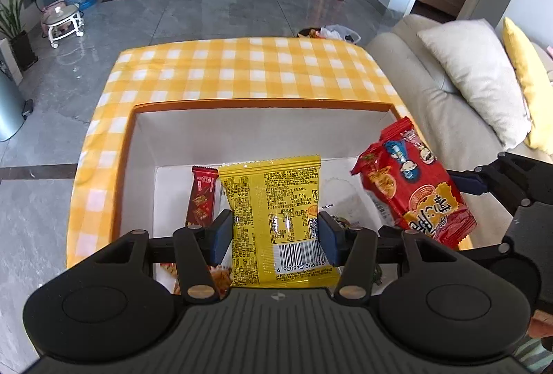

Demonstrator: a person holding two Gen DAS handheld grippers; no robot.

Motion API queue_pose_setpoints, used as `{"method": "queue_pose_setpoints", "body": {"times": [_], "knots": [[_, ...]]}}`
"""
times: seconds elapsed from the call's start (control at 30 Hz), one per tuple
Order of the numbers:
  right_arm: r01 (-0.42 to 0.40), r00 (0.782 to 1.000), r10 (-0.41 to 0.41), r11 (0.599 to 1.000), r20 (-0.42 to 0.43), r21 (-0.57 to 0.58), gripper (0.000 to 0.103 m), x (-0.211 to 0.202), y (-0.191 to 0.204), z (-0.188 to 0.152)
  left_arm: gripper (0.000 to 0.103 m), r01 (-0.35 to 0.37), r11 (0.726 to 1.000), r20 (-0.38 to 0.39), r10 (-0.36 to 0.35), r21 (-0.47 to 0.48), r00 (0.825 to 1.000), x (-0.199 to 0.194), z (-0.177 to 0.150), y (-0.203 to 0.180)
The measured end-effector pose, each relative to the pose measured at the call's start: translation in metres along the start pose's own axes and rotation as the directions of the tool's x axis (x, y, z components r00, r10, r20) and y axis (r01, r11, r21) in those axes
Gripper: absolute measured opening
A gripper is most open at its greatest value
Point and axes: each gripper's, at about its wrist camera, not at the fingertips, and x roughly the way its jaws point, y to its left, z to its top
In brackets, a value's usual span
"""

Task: Organize snacks
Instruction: 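Carry both bags over the orange box and lower them inside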

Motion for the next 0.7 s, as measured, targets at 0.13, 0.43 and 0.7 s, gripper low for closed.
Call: {"method": "queue_pose_setpoints", "body": {"times": [0.13,0.43,0.7], "knots": [[0.019,0.999,-0.021,0.999,-0.036,-0.050,0.067,0.026,0.002,0.001,0.059,0.001,1.000,-0.013,-0.001,0.025,1.000,0.015,0.006,-0.003],[0.031,0.999,-0.036,0.990,-0.034,-0.134,0.068,0.053,0.010,0.002,0.059,0.002,0.999,-0.071,0.000,0.038,0.998,0.046,0.010,-0.006],[-0.005,0.998,-0.004,0.988,-0.060,-0.156,0.068,0.065,0.020,0.005,0.059,-0.028,0.999,-0.113,0.032,0.032,0.993,0.061,0.011,0.002]]}}
